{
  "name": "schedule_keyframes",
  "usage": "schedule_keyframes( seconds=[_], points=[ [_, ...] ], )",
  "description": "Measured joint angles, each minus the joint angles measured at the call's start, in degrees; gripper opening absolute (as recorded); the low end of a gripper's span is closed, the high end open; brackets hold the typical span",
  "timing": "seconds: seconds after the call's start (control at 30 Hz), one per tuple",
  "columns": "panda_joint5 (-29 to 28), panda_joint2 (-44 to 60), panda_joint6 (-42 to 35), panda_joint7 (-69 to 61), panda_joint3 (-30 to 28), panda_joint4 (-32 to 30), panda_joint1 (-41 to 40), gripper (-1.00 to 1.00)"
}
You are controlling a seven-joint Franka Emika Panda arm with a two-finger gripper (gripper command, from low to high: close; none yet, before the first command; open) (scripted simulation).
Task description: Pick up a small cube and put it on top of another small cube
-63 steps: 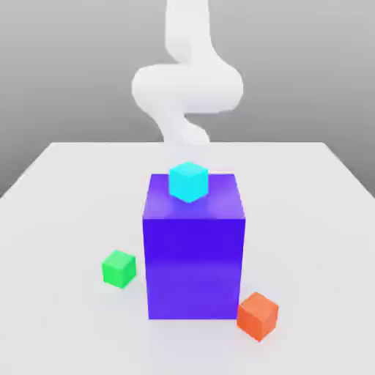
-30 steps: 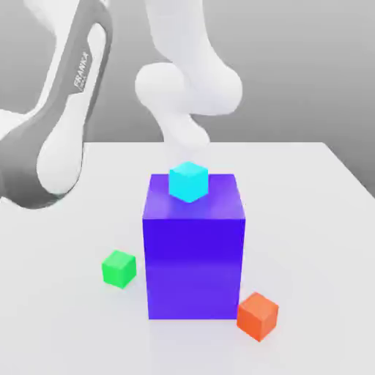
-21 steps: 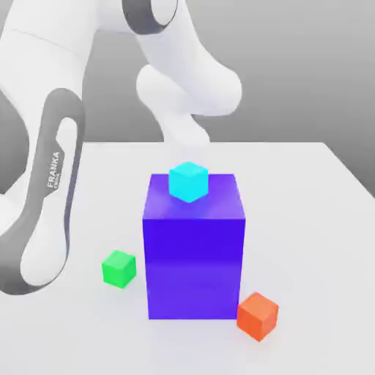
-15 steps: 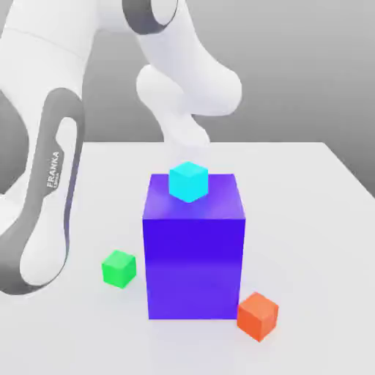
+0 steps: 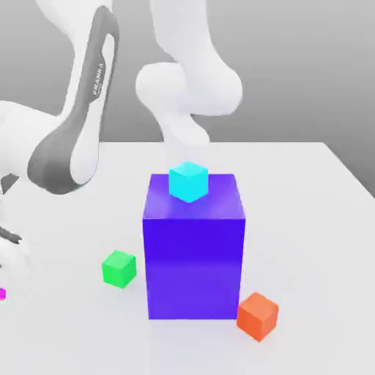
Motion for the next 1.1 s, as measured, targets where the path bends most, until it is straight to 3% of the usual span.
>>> schedule_keyframes(
  seconds=[0.27, 0.57, 0.83, 1.1],
  points=[
    [-5.79, -11.19, 0.95, -20.17, -0.49, -11.8, -0.87, -1.0],
    [-5.79, -22.45, 3.44, -47.46, -3.41, -25.55, 2.0, -1.0],
    [-2.26, -31.17, 6.35, -73.23, -9.42, -37.76, 10.16, -1.0],
    [10.7, -19.16, 18.31, -84.29, -16.32, -38.67, 21.53, -1.0]
  ],
)
